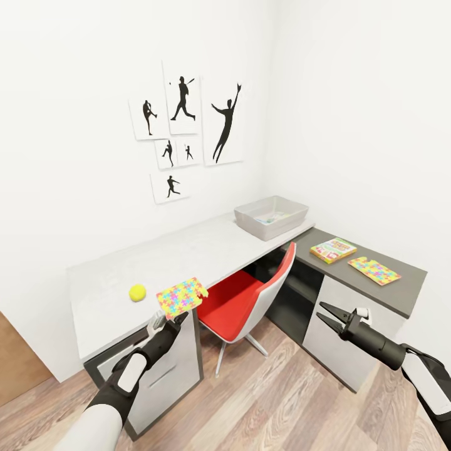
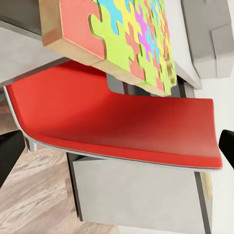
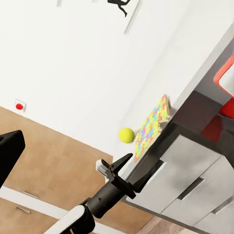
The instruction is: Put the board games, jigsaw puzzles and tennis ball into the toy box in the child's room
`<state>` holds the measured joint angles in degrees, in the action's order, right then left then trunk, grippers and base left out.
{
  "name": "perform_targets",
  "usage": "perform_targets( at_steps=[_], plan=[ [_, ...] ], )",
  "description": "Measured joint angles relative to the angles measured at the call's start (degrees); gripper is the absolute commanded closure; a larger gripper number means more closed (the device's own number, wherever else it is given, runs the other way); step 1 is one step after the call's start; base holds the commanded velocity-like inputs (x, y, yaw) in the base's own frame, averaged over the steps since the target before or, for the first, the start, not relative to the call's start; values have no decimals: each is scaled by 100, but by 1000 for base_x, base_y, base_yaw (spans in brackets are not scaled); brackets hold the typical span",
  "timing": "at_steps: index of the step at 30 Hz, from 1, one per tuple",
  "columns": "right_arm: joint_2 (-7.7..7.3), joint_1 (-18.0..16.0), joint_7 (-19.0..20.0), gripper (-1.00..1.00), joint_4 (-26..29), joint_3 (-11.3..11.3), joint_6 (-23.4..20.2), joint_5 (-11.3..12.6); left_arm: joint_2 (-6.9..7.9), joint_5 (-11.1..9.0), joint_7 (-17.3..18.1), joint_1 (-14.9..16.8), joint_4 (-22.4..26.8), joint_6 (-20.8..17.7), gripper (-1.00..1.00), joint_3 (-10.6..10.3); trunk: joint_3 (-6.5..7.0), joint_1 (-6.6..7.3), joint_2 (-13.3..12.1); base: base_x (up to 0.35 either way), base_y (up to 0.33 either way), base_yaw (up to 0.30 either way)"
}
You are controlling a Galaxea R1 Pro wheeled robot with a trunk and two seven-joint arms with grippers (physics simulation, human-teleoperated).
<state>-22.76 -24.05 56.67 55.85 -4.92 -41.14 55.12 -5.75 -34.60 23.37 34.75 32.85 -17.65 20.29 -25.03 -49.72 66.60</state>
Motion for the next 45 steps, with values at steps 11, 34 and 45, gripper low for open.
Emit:
perform_targets(
  at_steps=[11, 34, 45],
  plan=[
    [-3, 0, 0, -100, -2, 0, 0, 0, -7, -13, 0, -2, 0, 8, -100, 0, 0, 2, 0, 181, 0, 0],
    [0, 0, 0, -100, -29, 0, 0, 0, 8, -28, -9, -2, 0, -6, -100, 25, 0, 0, 0, 17, 0, 0],
    [1, 0, 0, -100, -36, 0, 0, 0, 15, -54, -15, -1, -1, -17, -100, 225, 0, 0, 0, 0, 0, 0]
  ],
)
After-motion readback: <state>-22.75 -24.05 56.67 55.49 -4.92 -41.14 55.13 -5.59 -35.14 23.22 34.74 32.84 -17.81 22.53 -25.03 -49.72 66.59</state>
